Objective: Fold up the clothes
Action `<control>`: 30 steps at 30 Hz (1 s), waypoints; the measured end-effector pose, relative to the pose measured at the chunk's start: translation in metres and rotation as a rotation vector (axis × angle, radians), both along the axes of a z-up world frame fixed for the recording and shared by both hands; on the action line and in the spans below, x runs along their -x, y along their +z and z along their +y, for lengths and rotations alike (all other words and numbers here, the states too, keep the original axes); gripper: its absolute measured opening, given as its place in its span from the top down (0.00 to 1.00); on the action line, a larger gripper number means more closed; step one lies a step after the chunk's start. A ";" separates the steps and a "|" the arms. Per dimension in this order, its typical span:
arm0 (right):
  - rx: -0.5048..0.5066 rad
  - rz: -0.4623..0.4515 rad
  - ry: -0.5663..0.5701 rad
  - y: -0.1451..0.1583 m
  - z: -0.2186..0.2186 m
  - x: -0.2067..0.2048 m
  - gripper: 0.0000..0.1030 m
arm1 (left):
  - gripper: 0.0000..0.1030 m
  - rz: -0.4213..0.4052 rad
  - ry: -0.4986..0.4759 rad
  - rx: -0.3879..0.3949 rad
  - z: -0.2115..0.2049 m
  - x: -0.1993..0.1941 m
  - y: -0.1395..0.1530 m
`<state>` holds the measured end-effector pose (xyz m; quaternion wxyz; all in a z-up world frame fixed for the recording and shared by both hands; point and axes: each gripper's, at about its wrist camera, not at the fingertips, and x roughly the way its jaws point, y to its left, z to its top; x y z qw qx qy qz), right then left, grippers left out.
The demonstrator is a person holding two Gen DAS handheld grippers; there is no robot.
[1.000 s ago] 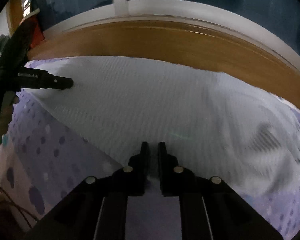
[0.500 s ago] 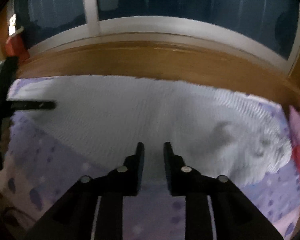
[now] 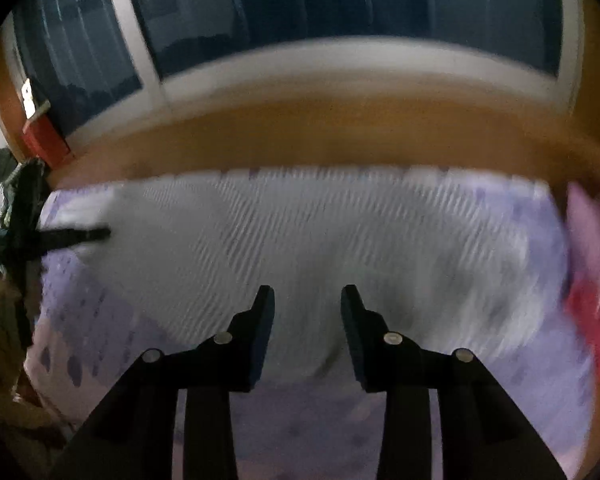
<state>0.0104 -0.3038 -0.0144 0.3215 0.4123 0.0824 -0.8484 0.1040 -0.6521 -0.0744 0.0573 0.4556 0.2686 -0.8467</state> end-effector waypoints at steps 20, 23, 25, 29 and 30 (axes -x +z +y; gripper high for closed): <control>0.029 -0.145 -0.193 -0.012 0.134 0.147 0.70 | 0.73 -0.018 -0.287 0.030 0.197 0.049 0.005; 0.113 -0.240 -0.163 -0.009 0.152 0.131 0.56 | 0.73 0.016 -0.372 0.046 0.217 0.046 0.022; 0.157 -0.299 -0.155 -0.014 0.155 0.126 0.52 | 0.73 0.021 -0.433 0.059 0.238 0.056 0.023; 0.188 -0.367 -0.176 -0.028 0.153 0.125 0.52 | 0.73 -0.038 -0.497 0.076 0.263 0.068 0.005; 0.188 -0.380 -0.190 -0.032 0.151 0.128 0.52 | 0.73 -0.057 -0.499 0.086 0.265 0.067 0.000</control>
